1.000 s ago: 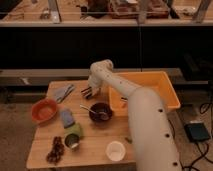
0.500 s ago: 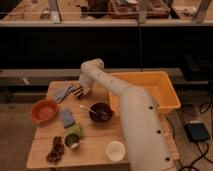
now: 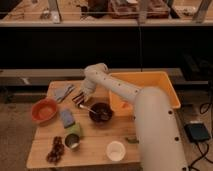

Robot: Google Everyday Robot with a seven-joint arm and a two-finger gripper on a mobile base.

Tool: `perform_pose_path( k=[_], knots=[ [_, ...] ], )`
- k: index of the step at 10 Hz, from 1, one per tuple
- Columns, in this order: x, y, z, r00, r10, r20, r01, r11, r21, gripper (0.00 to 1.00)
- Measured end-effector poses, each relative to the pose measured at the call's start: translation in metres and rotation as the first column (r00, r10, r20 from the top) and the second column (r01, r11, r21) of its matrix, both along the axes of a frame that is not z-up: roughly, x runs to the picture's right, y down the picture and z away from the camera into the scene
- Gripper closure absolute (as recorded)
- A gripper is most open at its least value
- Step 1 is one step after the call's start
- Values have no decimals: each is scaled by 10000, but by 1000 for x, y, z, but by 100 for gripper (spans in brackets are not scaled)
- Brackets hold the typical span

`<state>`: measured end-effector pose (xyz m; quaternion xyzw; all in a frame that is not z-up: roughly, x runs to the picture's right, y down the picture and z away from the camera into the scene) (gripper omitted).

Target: Wipe table surface with eraser

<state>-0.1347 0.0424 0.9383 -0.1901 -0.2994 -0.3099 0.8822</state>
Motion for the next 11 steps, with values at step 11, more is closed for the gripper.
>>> perform_pose_path(
  k=[11],
  knots=[
    [74, -51, 46, 9864, 782, -1444, -723, 9963, 457, 90]
  ],
)
